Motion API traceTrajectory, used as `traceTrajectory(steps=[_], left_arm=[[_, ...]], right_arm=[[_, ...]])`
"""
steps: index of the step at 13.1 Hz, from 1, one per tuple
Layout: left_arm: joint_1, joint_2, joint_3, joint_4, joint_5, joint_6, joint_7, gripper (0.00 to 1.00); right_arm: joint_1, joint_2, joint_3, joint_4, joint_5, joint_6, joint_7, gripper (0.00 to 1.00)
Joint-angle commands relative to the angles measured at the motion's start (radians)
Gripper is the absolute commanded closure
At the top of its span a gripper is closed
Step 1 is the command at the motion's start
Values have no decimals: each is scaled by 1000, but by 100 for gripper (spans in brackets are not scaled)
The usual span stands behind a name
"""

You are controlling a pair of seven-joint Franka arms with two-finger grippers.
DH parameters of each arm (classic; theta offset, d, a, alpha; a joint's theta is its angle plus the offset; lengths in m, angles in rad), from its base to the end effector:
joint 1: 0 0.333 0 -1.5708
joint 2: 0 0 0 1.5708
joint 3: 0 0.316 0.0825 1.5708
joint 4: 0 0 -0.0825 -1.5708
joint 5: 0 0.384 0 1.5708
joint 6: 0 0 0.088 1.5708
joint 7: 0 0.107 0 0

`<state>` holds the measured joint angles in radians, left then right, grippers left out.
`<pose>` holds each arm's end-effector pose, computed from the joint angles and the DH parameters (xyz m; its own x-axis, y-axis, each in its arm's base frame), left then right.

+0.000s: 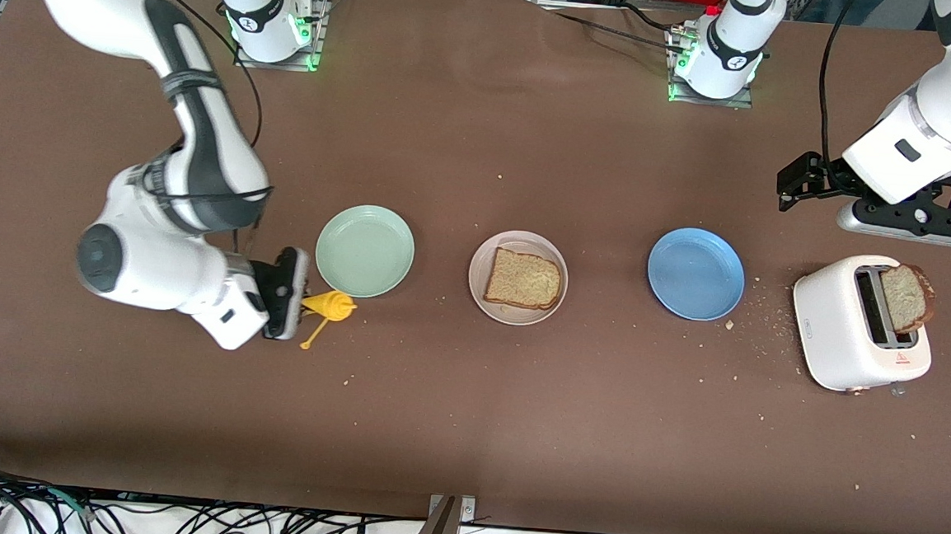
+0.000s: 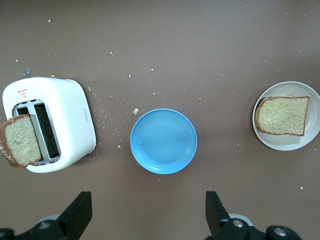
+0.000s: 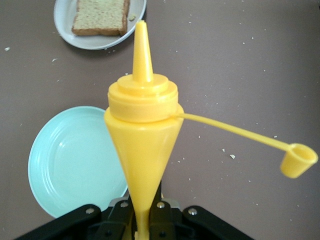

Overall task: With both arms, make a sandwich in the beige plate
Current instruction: 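Carry the mustard bottle over the toast on the beige plate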

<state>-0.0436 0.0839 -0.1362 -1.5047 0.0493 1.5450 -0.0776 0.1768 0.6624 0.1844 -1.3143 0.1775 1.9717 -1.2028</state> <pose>0.5694 -0.0946 0.6064 0.9941 -0.1007 -0.0397 -0.1023 -0.9939 -0.0411 0.6919 0.2407 0.3563 0.1246 0.9600 0.2508 0.9891 -0.1002 -0.1076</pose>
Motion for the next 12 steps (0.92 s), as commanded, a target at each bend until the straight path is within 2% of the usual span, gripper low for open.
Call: traceTrajectory(steps=[1,3,7,12], left_arm=[[-7,-27,1,-29,12,7,-18,0],[-7,-27,1,-29,12,7,-19,0],[-7,-26,1,-31,11,6,-19,0],[-7,-24,3,-31,11,7,-22,0]], right_arm=[[102,11,-10,32,-189,45,258,100],[176,14,-11,33,-330,50,440,100],[314,31,-13,32,-626,47,642,100],[458,88,-22,32,-875,24,903,100]])
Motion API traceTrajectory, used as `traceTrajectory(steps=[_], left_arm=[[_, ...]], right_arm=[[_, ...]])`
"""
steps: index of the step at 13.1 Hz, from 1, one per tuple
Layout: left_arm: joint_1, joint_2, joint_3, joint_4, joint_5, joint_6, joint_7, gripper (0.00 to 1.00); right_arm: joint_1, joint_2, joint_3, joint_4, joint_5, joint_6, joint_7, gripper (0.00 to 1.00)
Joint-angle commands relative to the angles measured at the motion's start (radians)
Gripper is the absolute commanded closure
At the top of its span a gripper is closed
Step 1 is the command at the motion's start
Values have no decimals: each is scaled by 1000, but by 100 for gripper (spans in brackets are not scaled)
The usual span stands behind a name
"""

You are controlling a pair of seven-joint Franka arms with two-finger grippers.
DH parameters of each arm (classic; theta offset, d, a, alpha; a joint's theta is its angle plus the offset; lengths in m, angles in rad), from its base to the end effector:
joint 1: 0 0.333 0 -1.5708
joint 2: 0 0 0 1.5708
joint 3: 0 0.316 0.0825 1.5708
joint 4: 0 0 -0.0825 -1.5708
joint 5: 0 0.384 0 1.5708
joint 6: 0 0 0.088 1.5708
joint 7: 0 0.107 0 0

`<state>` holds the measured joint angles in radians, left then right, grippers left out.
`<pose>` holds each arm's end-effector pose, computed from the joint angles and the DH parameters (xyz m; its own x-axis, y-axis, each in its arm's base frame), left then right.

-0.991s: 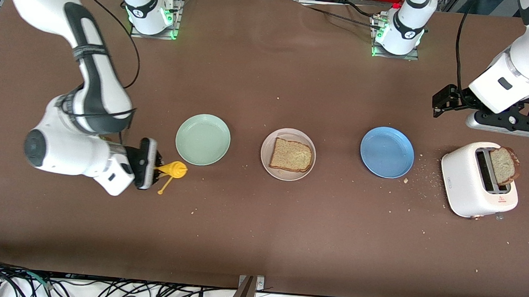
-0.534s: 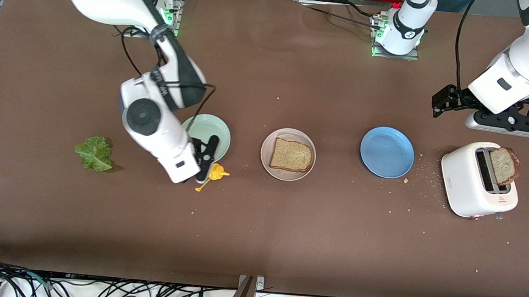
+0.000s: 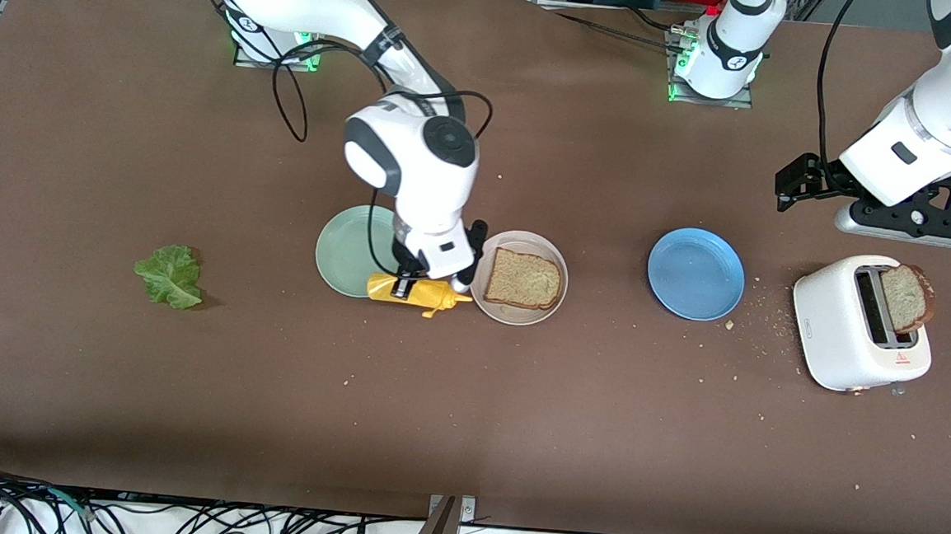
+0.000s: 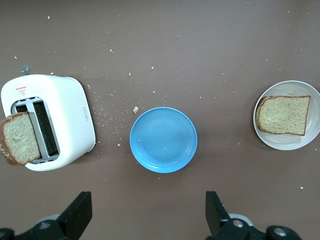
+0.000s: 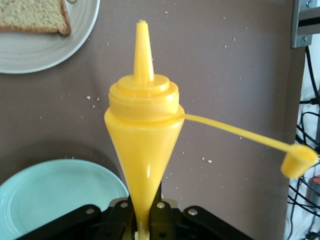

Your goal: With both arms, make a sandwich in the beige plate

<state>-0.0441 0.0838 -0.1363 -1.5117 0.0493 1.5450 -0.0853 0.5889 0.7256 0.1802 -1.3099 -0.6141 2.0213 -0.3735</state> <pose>0.5691 -0.0949 0.6032 0.9945 -0.0937 -0.0463 -0.0956 -0.9945 -0.0420 0.5777 0.4683 0.3197 0.2329 0.9526 -0.1958 0.9170 -0.1481 0.3704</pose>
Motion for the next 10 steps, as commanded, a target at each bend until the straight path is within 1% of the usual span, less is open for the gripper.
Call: traceTrajectory(steps=[1,3,5,7,9,10], left_arm=[[-7,-22,1,-24,11,7,-14,0],[-7,-21,3,-22,9,7,-14,0],[-8,-19,4,-21,7,7,-14,0],[-7,-18,4,-21,7,7,-14,0],[-7,-18,6,-19,6,7,-14,0],[-7,-18,6,-19,6,7,-11,0]], right_arm=[[80,41,-24,28,-151,-54,103,100],[135,66,-45,29,-270,-84,125,100],[160,83,-45,29,-341,-98,127,100],[178,110,-45,32,-361,-87,133,100],[199,146,-45,37,-421,-85,140,100],[210,153,-45,37,-437,-84,140,100]])
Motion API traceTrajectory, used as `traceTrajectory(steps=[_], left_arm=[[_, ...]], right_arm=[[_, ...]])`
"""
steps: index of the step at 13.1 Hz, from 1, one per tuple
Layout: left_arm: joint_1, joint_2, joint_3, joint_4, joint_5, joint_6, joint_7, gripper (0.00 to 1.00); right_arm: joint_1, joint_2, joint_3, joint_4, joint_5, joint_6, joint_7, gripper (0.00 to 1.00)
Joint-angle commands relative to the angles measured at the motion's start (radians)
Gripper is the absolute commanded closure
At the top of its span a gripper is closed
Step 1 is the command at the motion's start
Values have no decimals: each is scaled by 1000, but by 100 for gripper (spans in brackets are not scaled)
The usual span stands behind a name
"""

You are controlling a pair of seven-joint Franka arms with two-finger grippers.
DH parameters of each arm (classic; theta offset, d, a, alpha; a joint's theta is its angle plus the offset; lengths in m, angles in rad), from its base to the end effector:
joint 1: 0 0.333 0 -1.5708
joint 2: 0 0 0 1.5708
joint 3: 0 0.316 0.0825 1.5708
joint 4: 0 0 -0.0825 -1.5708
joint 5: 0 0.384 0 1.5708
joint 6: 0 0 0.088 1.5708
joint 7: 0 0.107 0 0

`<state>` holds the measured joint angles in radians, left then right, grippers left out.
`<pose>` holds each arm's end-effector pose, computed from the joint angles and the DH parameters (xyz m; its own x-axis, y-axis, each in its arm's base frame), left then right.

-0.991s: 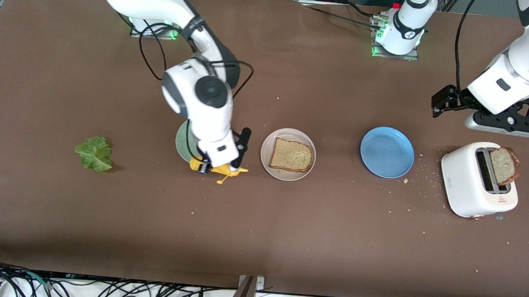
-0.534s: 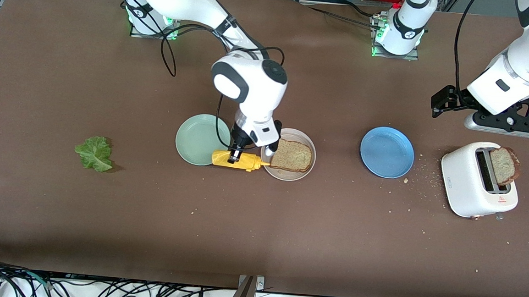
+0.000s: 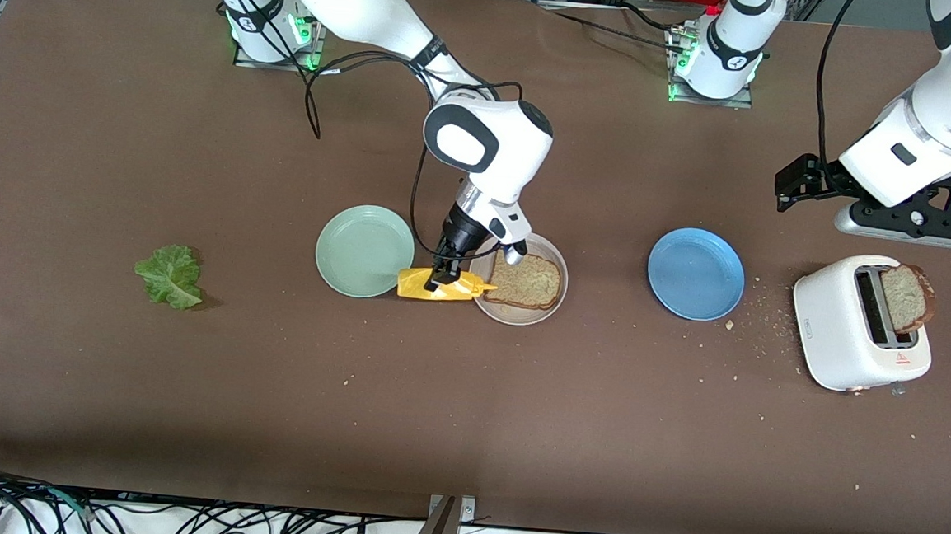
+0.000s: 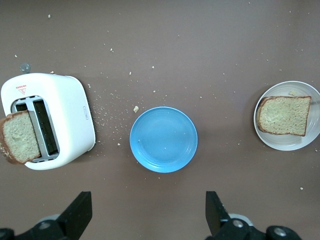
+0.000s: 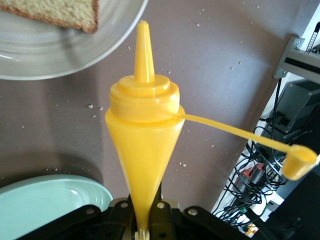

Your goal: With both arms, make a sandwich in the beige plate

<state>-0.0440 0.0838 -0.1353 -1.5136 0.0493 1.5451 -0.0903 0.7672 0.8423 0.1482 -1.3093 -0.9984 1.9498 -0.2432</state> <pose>0.5691 -0.0943 0.6023 0.9950 -0.0876 -0.0479 -0.0896 -0.9951 -0.0425 0.5140 0.5331 0.2416 0.1181 0.8869 -0.4466 0.8181 0.1680 0.5499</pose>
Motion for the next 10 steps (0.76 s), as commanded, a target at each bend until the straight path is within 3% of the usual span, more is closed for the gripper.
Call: traceTrajectory(steps=[1,4,6,10], left_arm=[[-8,-16,5,-16,4,7,-6,0],[-7,-10,3,-13,0,7,3,0],[-7,-10,5,-13,-3,7,3,0],[-7,-10,5,-11,-3,7,3,0]], right_arm=[[34,44,-13,38,-54,-12,7,100],[37,46,-12,39,-54,-8,-4,100],[34,46,-7,96,-11,-14,-37,100],[-69,-1,-13,183,316,-14,-207,100]])
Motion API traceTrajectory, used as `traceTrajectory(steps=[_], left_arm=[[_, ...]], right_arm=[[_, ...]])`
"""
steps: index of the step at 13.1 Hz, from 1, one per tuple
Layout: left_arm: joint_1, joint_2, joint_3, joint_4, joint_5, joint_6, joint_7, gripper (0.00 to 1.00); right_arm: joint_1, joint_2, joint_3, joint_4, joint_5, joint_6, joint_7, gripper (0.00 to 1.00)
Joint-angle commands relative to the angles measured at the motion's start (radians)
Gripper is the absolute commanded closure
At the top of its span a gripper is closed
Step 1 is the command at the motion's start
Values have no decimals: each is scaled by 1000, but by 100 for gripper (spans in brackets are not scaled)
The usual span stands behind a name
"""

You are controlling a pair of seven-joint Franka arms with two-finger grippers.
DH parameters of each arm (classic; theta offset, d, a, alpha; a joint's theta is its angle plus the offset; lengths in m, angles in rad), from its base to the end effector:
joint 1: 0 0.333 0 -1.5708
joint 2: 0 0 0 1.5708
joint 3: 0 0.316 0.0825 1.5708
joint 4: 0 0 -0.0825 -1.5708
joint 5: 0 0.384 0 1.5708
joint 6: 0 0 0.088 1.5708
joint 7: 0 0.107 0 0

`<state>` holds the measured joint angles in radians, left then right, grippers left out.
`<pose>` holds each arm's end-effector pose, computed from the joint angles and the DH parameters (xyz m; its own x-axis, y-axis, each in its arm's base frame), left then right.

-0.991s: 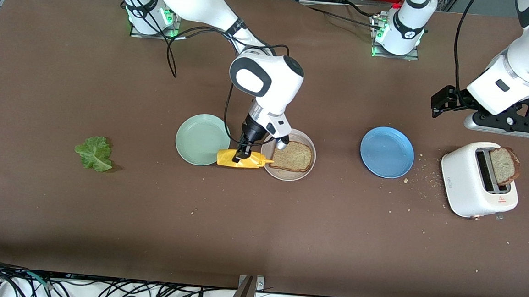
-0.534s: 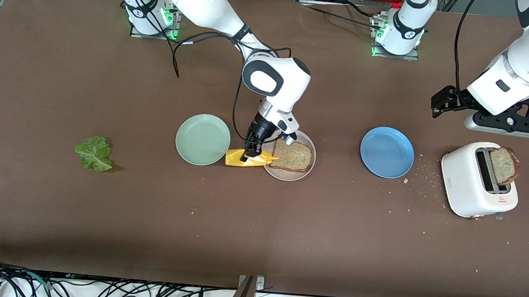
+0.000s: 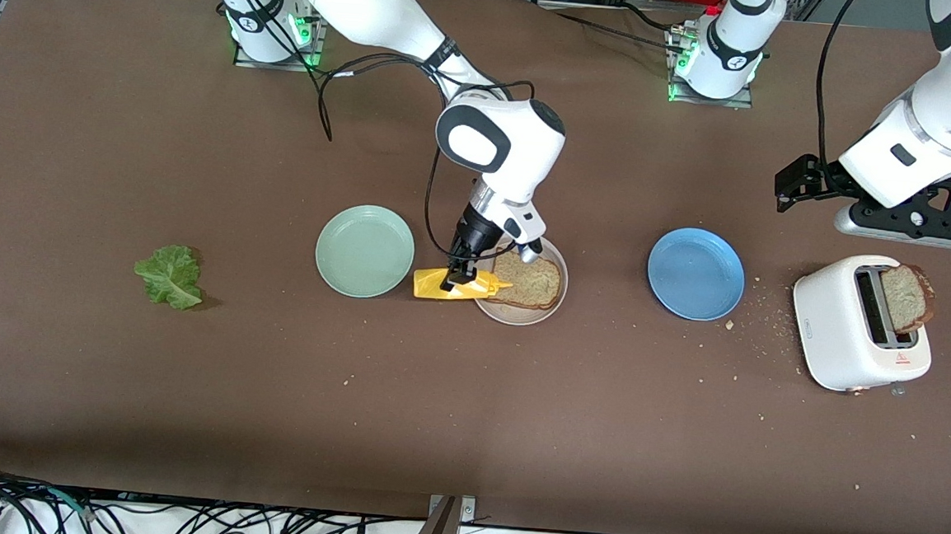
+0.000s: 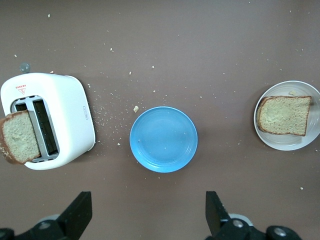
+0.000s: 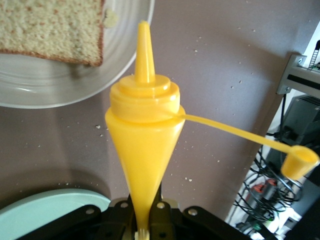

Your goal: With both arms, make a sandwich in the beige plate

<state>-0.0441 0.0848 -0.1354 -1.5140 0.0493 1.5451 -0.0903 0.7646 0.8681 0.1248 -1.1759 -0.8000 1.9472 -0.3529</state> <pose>0.5693 -0.0944 0.6015 0.9949 -0.0878 -0.0493 -0.0899 -0.9950 -0.0425 0.5366 0.5408 0.2744 0.1218 0.9275 -0.3533 0.8758 0.0671 0.4781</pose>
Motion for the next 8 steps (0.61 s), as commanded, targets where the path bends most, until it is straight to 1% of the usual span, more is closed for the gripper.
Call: traceTrajectory(steps=[1,5,7,8], left_arm=[[-7,-11,5,-11,-3,7,3,0],[-7,-11,7,-11,-3,7,3,0],[-5,-11,7,-11,-3,7,3,0],[-5,-11,7,-11,-3,7,3,0]], right_arm=[[-118,-53,16,50,204,-4,-153,100],[-307,-132,16,50,587,-10,-377,100],[-426,-164,16,47,826,-23,-510,100],[-491,-172,15,44,951,-58,-605,100]])
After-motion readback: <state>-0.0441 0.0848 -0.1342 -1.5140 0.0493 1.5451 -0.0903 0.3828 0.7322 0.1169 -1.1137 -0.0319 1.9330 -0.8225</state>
